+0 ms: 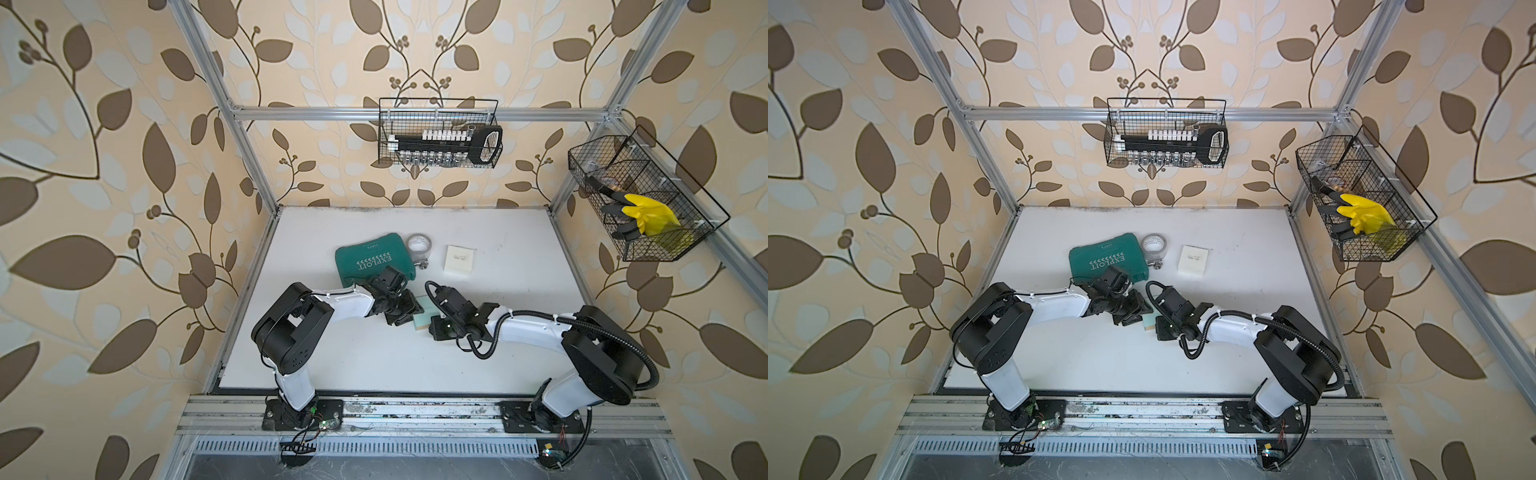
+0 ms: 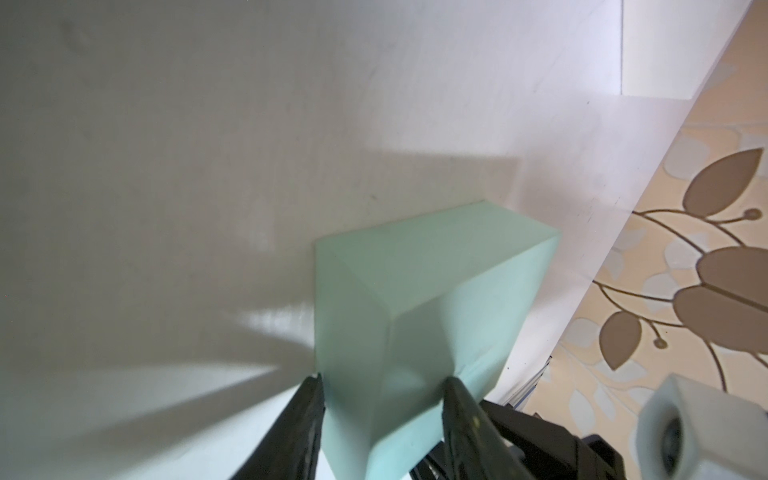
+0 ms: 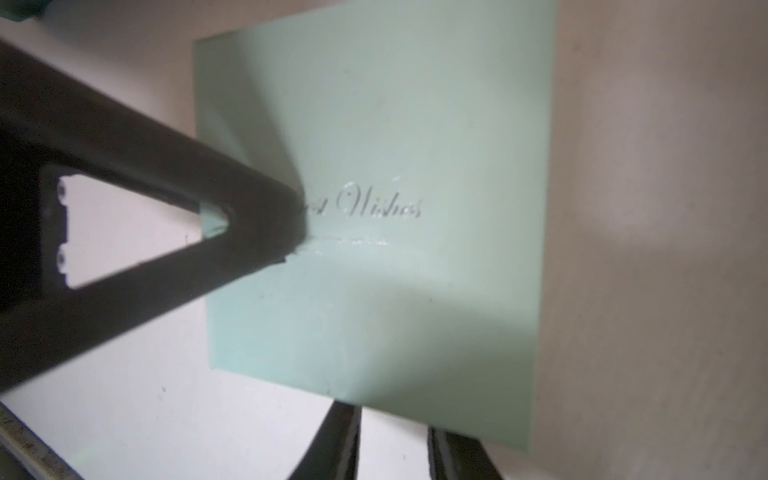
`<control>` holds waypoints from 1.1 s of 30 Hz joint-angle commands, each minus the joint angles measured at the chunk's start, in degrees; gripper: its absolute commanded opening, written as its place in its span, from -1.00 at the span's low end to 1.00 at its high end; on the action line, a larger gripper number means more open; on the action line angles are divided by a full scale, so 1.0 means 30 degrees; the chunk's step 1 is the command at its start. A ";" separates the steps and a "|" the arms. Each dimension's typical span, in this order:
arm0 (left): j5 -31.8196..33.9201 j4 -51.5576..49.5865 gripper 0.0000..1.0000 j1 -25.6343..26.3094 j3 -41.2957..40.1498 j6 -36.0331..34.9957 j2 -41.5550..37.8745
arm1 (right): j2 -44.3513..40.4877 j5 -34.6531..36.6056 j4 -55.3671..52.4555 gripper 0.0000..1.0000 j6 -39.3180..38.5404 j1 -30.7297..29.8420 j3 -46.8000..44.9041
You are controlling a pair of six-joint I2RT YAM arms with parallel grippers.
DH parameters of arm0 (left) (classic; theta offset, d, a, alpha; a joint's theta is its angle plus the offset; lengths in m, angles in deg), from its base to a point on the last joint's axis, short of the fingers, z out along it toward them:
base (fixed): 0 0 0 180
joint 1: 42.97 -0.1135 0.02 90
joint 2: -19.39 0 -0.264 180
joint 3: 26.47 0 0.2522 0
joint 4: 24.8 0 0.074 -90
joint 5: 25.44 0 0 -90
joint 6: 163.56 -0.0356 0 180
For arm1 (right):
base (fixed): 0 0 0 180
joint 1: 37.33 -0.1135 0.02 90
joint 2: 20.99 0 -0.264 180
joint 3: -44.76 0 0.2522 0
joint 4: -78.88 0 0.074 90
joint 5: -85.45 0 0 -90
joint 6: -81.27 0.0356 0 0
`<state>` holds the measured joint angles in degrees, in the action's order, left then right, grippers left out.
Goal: Take out the earrings from the drawer-style jewelry box
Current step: Open the drawer in the jewelry box.
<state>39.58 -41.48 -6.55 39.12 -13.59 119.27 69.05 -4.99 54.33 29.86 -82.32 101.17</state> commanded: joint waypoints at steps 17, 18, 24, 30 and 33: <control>0.0413 -0.0551 -0.07 0.0243 0.0132 -0.0403 0.0269 | -0.0036 -0.0270 0.0515 -0.59 0.0416 -0.0187 0.0703; 0.0392 -0.0551 -0.07 0.0236 0.0153 -0.0389 0.0253 | -0.0061 -0.0236 0.0511 -0.65 0.0411 -0.0199 0.0720; 0.0414 -0.0551 -0.07 0.0331 0.0242 -0.0389 0.0337 | -0.0161 -0.0403 0.0510 -0.76 0.0540 -0.0207 0.0958; 0.0414 -0.0551 -0.07 0.0370 0.0283 -0.0356 0.0395 | -0.0247 -0.0347 0.0392 -0.88 0.0636 -0.0175 0.0927; 0.0464 -0.0595 -0.08 0.0422 0.0298 -0.0359 0.0314 | -0.0299 -0.0407 0.0323 -0.94 0.0674 -0.0153 0.0928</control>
<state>39.89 -41.41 -6.16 39.14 -13.63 119.29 69.07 -5.63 54.90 31.59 -82.62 101.92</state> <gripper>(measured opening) 0.464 0.049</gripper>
